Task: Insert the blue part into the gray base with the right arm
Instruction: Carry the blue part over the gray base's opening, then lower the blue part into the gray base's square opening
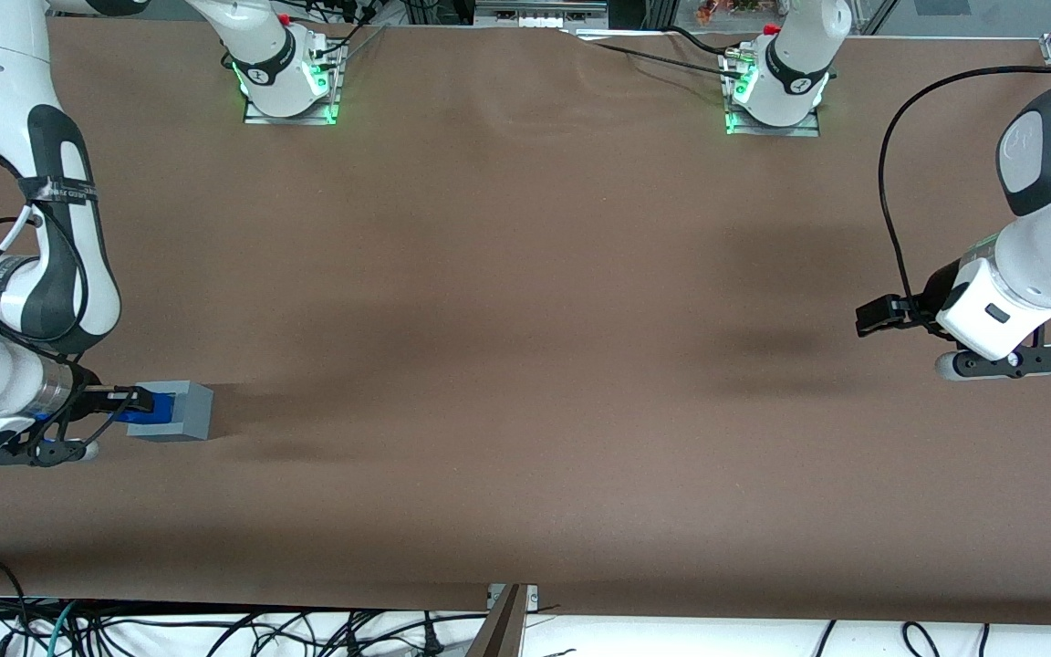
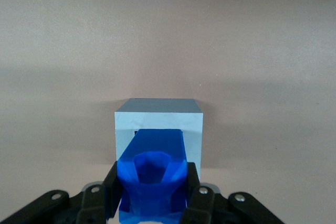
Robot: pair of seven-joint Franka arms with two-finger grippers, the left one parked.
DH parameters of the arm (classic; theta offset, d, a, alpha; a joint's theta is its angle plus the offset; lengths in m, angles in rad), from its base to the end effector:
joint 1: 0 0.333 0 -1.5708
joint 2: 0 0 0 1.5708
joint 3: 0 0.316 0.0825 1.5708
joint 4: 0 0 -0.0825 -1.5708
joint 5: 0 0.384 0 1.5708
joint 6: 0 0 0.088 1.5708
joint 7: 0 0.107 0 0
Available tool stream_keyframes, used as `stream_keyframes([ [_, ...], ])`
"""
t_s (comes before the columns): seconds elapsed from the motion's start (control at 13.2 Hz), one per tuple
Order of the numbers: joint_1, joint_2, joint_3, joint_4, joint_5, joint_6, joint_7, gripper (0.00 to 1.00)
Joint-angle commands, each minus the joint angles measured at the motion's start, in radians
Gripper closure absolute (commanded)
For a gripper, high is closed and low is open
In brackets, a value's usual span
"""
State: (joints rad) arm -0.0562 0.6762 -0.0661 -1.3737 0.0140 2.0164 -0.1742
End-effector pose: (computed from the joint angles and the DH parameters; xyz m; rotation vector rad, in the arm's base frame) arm 0.7211 -0.0780 0.3149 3.1157 0.0927 -0.0562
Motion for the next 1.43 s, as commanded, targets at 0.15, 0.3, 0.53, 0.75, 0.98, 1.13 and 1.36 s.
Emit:
stream_keyframes([
  [0.15,-0.005,-0.006,0.003,-0.018,0.007,0.004,-0.044,0.65],
  [0.3,-0.005,-0.004,0.005,-0.030,0.009,0.004,-0.044,0.65],
  [0.53,-0.005,-0.004,0.003,-0.039,0.015,0.004,-0.039,0.65],
  [0.75,-0.005,-0.003,0.005,-0.044,0.018,0.007,-0.027,0.65],
  [0.98,-0.007,0.009,0.005,-0.044,0.020,0.018,-0.024,0.65],
  [1.13,-0.007,0.023,0.005,-0.044,0.024,0.034,-0.024,0.65],
  [1.36,-0.007,0.032,0.005,-0.044,0.026,0.048,-0.016,0.65],
])
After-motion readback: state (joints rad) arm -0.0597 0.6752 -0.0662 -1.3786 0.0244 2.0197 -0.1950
